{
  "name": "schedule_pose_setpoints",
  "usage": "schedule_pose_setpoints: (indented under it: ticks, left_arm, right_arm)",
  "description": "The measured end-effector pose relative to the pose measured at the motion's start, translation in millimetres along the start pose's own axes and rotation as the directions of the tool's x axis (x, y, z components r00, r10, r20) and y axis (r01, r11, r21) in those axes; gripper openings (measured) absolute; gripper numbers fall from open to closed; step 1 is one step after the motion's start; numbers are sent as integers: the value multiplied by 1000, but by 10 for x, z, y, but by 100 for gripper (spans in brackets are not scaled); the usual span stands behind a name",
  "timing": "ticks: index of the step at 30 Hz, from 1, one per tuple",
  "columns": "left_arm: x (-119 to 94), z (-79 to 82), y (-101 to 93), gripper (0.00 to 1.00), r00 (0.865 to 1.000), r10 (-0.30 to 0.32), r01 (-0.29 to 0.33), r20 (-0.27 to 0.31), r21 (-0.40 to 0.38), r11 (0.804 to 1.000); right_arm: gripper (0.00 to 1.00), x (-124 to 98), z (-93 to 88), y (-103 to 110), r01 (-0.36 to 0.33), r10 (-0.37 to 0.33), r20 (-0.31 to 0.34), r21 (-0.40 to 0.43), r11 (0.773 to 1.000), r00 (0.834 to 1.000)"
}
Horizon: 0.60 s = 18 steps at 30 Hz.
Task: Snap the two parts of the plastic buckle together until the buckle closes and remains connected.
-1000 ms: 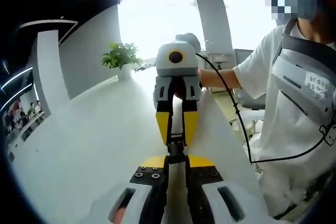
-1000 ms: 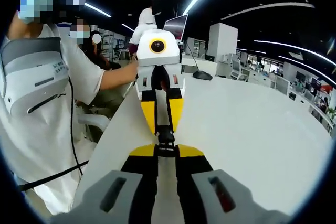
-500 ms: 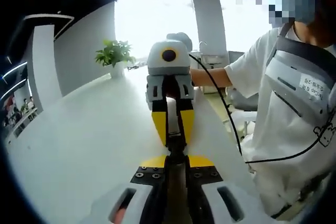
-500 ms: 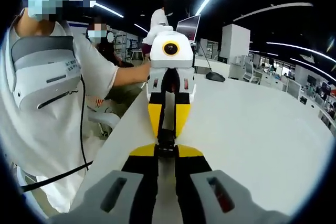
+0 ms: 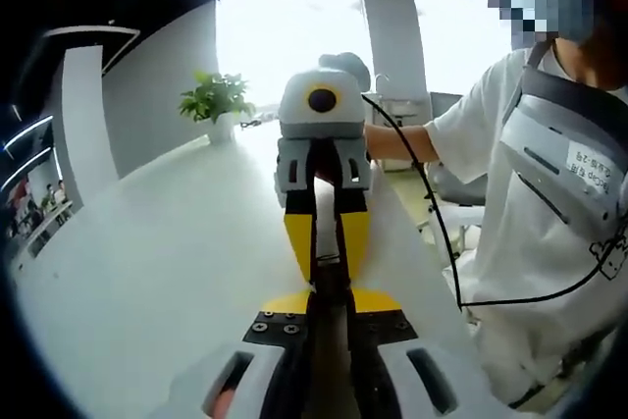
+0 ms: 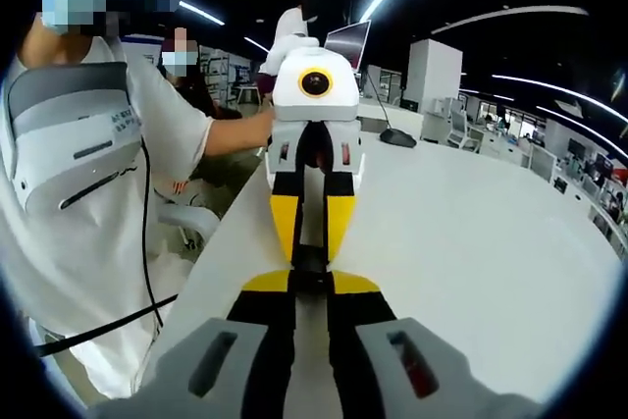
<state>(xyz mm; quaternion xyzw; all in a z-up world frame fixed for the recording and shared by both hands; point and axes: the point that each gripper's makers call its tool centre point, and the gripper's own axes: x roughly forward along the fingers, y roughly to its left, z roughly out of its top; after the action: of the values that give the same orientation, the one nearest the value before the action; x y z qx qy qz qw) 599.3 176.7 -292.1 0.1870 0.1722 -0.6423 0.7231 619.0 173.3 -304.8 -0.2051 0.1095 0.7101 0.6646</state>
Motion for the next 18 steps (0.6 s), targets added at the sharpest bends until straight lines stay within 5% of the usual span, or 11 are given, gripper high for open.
schedule_pose_setpoints:
  ticks: [18]
  left_arm:
    - [24, -51, 143, 11, 1000, 27, -27, -3, -22, 999]
  right_arm:
    - [11, -51, 81, -86, 39, -41, 34, 52, 998, 999]
